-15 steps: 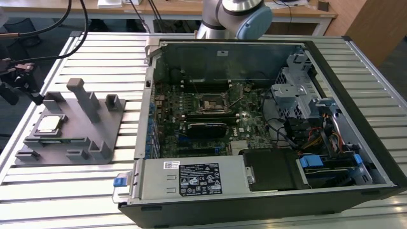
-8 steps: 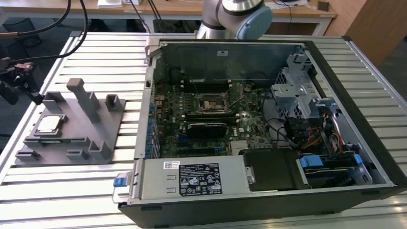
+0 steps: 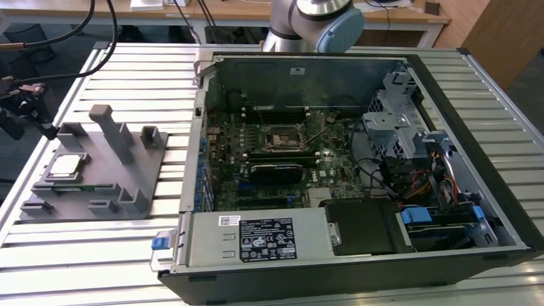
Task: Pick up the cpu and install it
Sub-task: 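Pick up the cpu and move it towards the insertion slot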
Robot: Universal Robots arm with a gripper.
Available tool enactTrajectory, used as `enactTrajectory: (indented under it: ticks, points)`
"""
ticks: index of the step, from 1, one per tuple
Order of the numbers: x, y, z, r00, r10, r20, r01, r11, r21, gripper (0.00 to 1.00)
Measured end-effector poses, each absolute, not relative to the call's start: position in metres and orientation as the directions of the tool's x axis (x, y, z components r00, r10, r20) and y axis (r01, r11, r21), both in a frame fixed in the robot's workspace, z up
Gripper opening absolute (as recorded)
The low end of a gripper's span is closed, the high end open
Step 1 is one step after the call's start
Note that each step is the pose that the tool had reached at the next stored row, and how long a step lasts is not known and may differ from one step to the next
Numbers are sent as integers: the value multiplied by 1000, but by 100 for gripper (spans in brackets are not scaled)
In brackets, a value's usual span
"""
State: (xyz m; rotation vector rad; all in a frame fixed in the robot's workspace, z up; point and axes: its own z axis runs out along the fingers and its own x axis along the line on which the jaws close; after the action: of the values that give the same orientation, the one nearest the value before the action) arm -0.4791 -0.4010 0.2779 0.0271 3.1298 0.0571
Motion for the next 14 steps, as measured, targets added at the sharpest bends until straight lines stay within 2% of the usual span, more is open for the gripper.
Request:
enactTrajectory:
  ticks: [14]
  points:
    - [-479,-401,274,-1000,-22,-11,-22,999,35,58]
